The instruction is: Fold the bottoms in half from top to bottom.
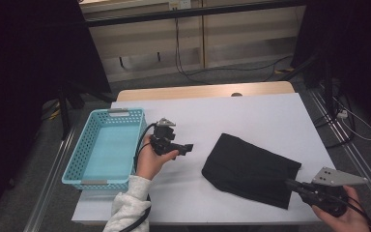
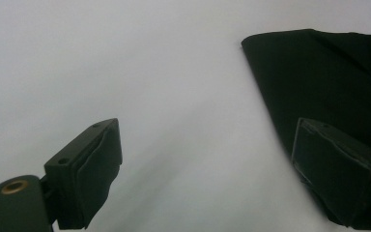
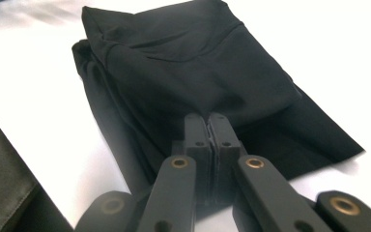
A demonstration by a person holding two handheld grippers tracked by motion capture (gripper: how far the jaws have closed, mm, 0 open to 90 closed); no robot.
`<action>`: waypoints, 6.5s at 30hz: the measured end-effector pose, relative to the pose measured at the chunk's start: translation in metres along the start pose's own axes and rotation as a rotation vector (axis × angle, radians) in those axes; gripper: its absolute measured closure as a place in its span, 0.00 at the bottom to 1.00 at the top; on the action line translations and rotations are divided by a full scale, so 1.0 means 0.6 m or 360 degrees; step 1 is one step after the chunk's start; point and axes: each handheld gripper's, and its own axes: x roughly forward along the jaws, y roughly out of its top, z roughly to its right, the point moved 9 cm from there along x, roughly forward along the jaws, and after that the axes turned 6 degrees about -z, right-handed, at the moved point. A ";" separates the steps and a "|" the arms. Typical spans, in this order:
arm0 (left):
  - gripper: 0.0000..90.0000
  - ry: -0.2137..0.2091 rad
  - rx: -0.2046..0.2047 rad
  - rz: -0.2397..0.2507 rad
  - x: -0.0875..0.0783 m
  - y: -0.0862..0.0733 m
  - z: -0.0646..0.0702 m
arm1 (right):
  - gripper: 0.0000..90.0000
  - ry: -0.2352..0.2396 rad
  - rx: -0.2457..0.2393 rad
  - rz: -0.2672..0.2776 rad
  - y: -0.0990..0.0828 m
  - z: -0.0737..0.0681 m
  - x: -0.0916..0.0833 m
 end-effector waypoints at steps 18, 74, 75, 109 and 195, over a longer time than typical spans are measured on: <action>0.12 0.0000 0.0033 -0.0021 -0.003 -0.002 0.002 | 0.70 -0.0174 0.0140 -0.0077 0.025 0.088 0.062; 0.19 -0.0203 0.0170 -0.0095 0.060 -0.060 0.136 | 0.25 -0.0271 0.0227 -0.0005 0.067 0.098 0.109; 0.20 -0.0200 0.0170 -0.0101 0.061 -0.062 0.137 | 0.24 -0.0268 0.0231 -0.0007 0.066 0.097 0.109; 0.91 -0.0331 -0.0013 -0.0347 0.057 -0.071 0.130 | 0.24 -0.0257 0.0225 0.0013 0.063 0.103 0.091; 0.16 -0.0003 -0.0267 -0.0252 0.067 0.012 -0.023 | 0.83 -0.0038 0.0377 -0.0128 0.064 -0.058 0.206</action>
